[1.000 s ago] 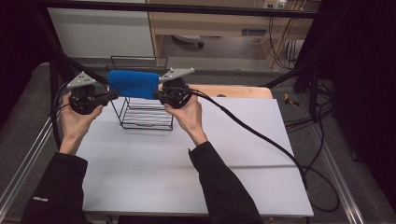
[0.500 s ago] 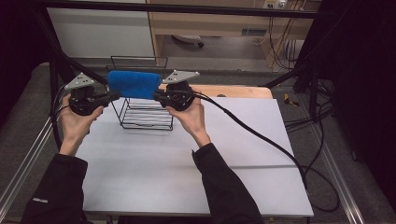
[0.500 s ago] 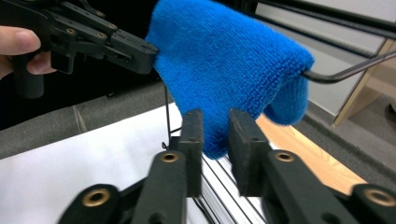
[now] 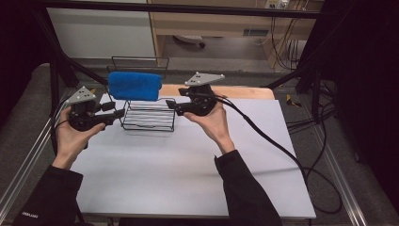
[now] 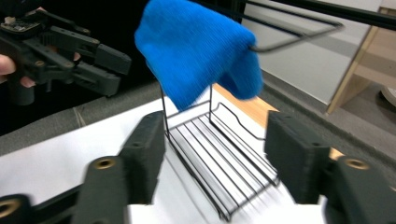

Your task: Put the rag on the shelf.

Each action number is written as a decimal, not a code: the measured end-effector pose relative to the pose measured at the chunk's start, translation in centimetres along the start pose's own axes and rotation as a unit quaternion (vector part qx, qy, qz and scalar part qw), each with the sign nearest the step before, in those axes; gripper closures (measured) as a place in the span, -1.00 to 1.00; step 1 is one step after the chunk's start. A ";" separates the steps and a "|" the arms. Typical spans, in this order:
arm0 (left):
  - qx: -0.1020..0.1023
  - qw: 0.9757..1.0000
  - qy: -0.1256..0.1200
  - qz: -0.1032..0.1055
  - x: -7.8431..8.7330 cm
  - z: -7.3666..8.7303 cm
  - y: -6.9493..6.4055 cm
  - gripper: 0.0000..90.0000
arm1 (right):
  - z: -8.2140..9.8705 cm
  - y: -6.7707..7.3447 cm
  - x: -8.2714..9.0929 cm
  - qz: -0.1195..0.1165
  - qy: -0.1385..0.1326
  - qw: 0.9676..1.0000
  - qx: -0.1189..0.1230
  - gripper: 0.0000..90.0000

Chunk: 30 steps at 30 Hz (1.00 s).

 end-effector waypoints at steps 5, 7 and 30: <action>-0.007 1.000 0.010 0.008 -0.8 1.6 -1.2 -0.30 | 1.9 -1.0 1.6 0.002 0.005 1.000 -0.014 -0.49; -0.004 1.000 0.015 0.014 -1.1 2.2 -1.5 -0.38 | 2.7 -1.5 2.2 0.003 0.005 1.000 -0.021 -0.60; 0.004 0.998 0.050 0.044 -5.9 9.6 -4.9 -0.82 | 18.5 -5.3 5.1 0.016 0.071 0.992 -0.099 -0.98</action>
Point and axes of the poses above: each handheld gripper's, and its own axes: x roughly backward along the jaws, z roughly out of its underside, y roughly to its left, the point moved 5 cm from there along -x, roughly forward along the jaws, and after that the axes turned 11 degrees about y, right-handed, at the moved point
